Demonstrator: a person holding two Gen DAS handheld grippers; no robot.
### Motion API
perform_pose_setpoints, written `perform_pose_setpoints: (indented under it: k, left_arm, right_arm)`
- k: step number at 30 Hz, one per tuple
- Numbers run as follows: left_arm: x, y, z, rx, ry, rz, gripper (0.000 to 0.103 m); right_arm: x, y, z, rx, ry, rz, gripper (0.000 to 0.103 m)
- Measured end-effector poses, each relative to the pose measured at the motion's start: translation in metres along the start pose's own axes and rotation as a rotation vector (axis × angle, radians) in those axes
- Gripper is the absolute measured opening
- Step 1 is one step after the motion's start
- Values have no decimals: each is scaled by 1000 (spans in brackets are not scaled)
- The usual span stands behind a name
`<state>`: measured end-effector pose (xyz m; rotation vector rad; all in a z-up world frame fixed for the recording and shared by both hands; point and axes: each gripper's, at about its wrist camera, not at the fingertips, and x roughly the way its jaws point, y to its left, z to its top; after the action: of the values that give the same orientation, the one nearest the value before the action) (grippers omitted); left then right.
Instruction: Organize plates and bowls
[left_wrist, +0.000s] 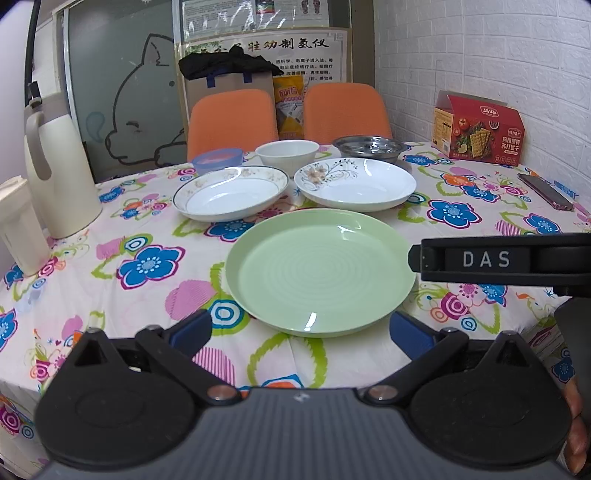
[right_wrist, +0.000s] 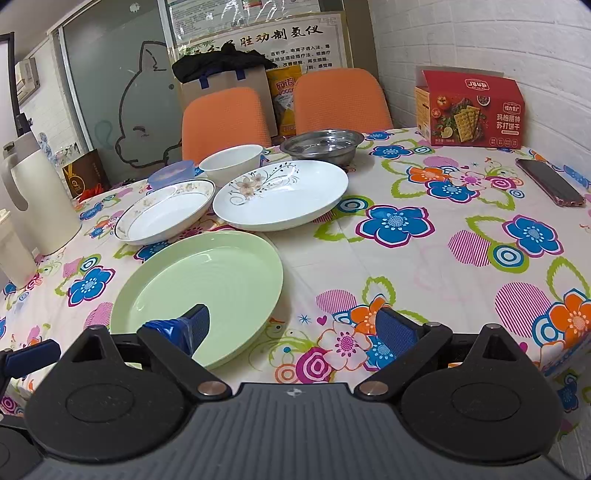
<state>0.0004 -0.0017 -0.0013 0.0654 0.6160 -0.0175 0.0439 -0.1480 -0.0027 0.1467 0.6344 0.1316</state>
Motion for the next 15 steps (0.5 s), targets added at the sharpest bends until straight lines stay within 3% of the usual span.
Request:
perform_pose_setpoints:
  k: [15]
  left_arm:
    - [-1,0,1,0,-2,1,102]
  right_arm:
    - [1,3,-1,-9,2,0,84]
